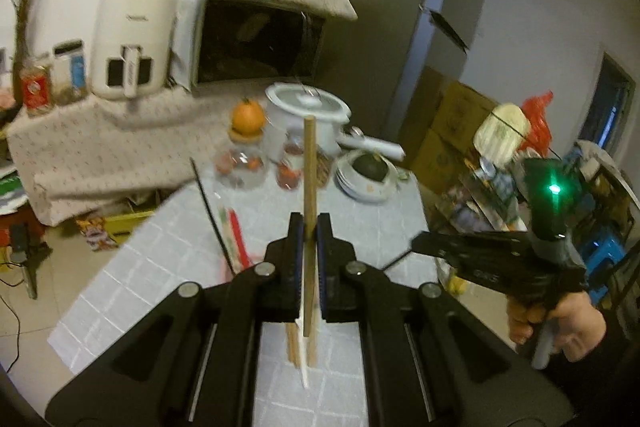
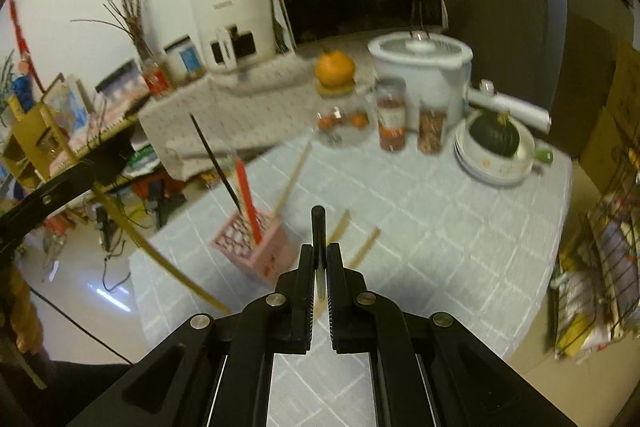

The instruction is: Organize utensils

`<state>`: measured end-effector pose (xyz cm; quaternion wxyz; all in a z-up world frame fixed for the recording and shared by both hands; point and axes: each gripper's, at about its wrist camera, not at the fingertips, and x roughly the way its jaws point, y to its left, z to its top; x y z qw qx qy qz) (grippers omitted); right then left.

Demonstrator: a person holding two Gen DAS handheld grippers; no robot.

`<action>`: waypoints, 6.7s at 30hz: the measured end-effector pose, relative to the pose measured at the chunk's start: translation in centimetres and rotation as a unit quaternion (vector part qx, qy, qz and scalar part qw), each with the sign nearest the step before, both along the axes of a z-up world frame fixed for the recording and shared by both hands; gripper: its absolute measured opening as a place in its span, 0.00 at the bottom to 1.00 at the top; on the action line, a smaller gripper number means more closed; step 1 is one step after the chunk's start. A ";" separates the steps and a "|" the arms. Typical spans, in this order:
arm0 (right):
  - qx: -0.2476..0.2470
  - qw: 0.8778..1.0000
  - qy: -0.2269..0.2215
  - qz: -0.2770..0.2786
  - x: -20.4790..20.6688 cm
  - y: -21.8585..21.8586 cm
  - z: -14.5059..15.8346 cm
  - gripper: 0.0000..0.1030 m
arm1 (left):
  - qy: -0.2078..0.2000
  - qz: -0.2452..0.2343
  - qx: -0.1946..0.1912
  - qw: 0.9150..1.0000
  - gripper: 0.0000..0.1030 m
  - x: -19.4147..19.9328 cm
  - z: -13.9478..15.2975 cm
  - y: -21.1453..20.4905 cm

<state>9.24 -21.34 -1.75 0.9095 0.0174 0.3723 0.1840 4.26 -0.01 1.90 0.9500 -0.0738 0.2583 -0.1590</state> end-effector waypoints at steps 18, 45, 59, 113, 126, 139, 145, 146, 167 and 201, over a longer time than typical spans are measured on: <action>0.040 0.998 -0.033 0.018 0.3 2.8 3.2 0.05 | -0.007 0.087 0.004 0.996 0.07 5.3 -2.9 2.8; 0.055 0.998 -0.032 0.026 4.8 6.7 1.7 0.05 | 0.101 0.097 0.017 0.990 0.39 8.6 -6.2 2.4; 0.035 0.998 0.034 0.037 7.8 9.4 -2.7 0.10 | 0.179 0.121 0.046 0.975 0.63 8.4 -8.3 3.1; -0.129 0.968 0.202 -0.076 13.9 4.3 -20.8 0.29 | 0.307 0.035 0.061 0.949 0.77 6.6 -16.1 1.3; -0.030 0.960 0.265 -0.082 10.4 -3.4 -19.2 0.09 | 0.303 -0.060 0.067 0.949 0.49 6.1 -18.6 -4.7; 0.000 0.960 0.274 -0.065 7.7 -7.0 -17.5 0.09 | 0.288 -0.082 0.108 0.948 0.48 8.4 -21.6 -9.7; 0.009 0.959 0.276 -0.063 7.2 -7.5 -17.6 0.09 | 0.282 -0.066 0.124 0.949 0.48 9.7 -22.4 -10.7; 0.010 0.959 0.276 -0.063 7.1 -7.6 -17.6 0.09 | 0.283 -0.068 0.127 0.948 0.48 9.7 -22.6 -10.9; 0.019 0.958 0.277 -0.077 6.3 -9.5 -17.4 0.09 | 0.321 -0.124 0.214 0.914 0.48 11.9 -23.7 -15.1; 0.032 0.989 0.131 -0.053 3.4 -3.4 -7.7 0.09 | 0.021 0.017 -0.031 0.999 0.34 6.8 -5.6 -3.2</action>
